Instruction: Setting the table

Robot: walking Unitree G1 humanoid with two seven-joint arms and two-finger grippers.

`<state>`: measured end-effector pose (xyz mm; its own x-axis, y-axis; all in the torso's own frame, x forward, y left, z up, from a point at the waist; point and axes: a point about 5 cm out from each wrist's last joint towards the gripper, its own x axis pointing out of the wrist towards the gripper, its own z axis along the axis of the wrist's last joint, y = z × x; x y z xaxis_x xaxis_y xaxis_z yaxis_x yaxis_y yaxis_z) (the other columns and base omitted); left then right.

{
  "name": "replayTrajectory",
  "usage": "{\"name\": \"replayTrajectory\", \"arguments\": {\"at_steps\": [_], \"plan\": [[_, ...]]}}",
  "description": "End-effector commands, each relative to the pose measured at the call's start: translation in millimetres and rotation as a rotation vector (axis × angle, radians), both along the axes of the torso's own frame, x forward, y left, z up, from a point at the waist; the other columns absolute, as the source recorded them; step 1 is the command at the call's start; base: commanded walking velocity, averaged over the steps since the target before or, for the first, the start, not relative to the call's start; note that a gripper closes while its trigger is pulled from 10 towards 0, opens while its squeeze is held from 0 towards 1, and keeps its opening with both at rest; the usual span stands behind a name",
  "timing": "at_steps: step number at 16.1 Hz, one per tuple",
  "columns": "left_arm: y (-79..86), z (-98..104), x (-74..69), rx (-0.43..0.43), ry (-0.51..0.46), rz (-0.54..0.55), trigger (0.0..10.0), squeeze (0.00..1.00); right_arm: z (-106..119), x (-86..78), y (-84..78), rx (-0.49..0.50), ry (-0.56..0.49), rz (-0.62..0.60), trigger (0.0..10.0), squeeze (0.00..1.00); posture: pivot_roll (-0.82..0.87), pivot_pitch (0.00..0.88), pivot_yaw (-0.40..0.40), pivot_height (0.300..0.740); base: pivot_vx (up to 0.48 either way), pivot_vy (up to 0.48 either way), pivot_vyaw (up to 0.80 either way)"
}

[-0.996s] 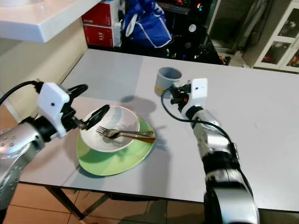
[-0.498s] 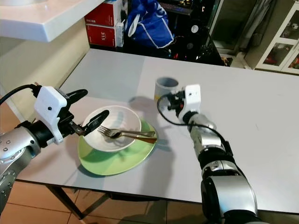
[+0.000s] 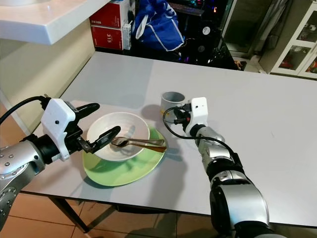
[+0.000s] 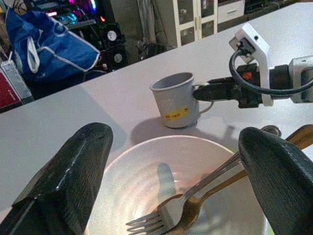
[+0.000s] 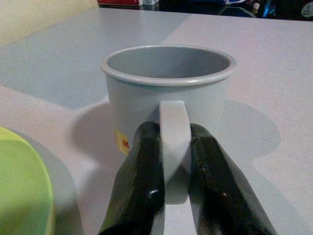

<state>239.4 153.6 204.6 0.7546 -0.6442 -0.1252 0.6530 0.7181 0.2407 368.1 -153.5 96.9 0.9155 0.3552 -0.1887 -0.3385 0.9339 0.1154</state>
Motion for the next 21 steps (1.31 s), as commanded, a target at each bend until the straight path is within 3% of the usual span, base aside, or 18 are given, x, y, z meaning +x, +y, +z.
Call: {"name": "replayTrajectory", "arguments": {"at_steps": [1,7,8,9,10,11,17,21], "plan": [[-3.9,2.6,-3.1,0.001,-0.002,-0.026,10.0,0.00,5.8,3.4,-0.4,-0.006,-0.013,0.007,10.0,0.00,0.10,0.000,-0.078,0.740,0.000,0.000,0.00],[-3.2,3.2,-2.8,0.006,0.001,-0.021,10.0,0.00,0.6,3.3,8.9,-0.067,0.034,0.032,10.0,0.00,0.11,0.000,-0.080,0.740,0.000,0.000,0.00],[-3.0,3.1,-2.7,0.008,0.001,-0.020,10.0,0.00,-1.2,2.5,9.2,-0.070,0.045,0.036,10.0,0.24,0.11,0.000,-0.081,0.740,0.000,0.000,0.00],[-2.8,3.1,-2.5,0.009,0.000,-0.018,10.0,0.00,-2.2,2.0,9.1,-0.074,0.050,0.039,10.0,0.60,0.11,0.000,-0.081,0.740,0.000,0.000,0.00],[-2.7,3.2,-2.3,0.009,0.000,-0.018,10.0,0.00,-2.5,1.9,9.1,-0.077,0.052,0.039,10.0,0.60,0.11,0.000,-0.081,0.740,0.000,0.000,0.00],[-2.7,3.2,-1.7,0.010,-0.002,-0.017,10.0,0.00,-3.0,1.7,8.6,-0.082,0.055,0.039,10.0,1.00,0.11,0.000,-0.079,0.740,0.000,0.000,0.00],[-3.4,3.2,0.4,0.008,-0.010,-0.015,10.0,0.00,-1.8,2.8,5.4,-0.093,0.058,0.028,10.0,1.00,0.11,0.000,-0.082,0.740,0.000,0.000,0.00],[-3.7,3.3,3.2,0.004,-0.019,-0.009,10.0,0.00,6.3,4.6,0.5,-0.031,-0.001,0.029,10.0,1.00,0.10,0.000,-0.082,0.740,0.000,0.000,0.00]]}}
